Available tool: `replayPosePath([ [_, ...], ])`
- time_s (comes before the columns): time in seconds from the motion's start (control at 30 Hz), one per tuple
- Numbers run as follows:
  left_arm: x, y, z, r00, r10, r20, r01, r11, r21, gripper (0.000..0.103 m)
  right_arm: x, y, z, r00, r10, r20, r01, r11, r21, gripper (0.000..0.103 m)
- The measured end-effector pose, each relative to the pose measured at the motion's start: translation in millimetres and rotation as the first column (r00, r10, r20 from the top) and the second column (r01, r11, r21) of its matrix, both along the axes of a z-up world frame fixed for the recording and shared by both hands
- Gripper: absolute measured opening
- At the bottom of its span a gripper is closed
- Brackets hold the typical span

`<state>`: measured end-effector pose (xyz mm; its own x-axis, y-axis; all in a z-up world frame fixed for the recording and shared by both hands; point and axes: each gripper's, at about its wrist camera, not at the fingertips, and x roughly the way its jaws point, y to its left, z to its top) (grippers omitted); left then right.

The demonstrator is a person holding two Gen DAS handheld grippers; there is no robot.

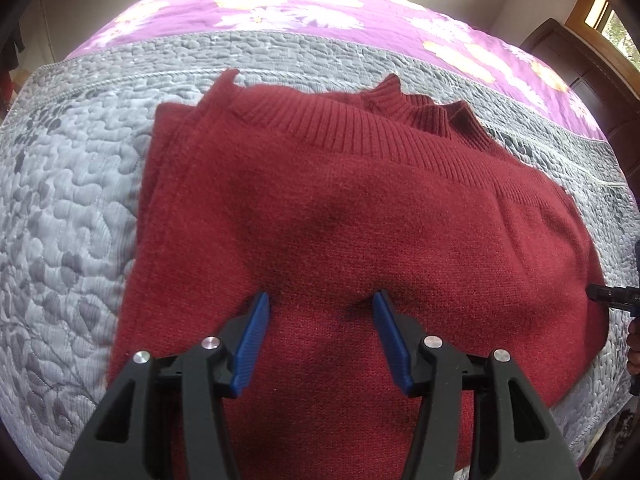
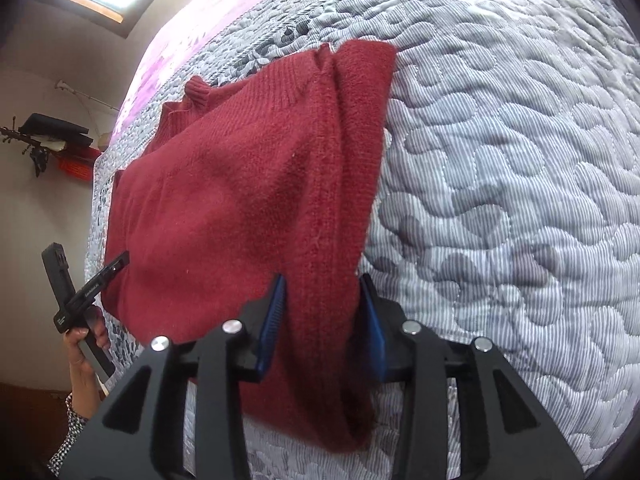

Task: Fold small clothes
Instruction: 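Grasp the sweater's side edge with the right tool and lift it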

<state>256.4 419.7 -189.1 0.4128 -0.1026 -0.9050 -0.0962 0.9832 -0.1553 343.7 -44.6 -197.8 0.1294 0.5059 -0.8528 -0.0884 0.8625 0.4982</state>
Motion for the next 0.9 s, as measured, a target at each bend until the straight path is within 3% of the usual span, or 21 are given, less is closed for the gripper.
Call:
replayPosePath([
  [0.17,0,2,-4,1.0,-0.004,-0.007,0.004,1.0,0.0,0.056,5,-2,-9,0.998,-0.041,-0.049,0.043,0.998,0.037,0.022],
  [0.37,4,3,-7,1.0,-0.021,-0.024,0.021,1.0,-0.001,0.056,6,20,24,0.998,-0.05,-0.041,0.046,0.994,-0.096,0.019],
  [0.47,6,5,-7,0.999,-0.029,-0.033,0.029,1.0,-0.006,0.056,6,50,56,1.0,-0.001,0.017,0.004,0.985,-0.17,0.018],
  [0.63,4,9,-7,0.999,-0.033,-0.025,0.033,0.999,-0.033,0.056,9,109,94,0.992,0.102,0.073,-0.084,0.972,-0.218,0.018],
  [0.9,2,12,-6,0.999,-0.04,-0.018,0.039,0.998,-0.056,0.055,6,182,94,0.97,0.231,0.079,-0.203,0.942,-0.268,0.018],
])
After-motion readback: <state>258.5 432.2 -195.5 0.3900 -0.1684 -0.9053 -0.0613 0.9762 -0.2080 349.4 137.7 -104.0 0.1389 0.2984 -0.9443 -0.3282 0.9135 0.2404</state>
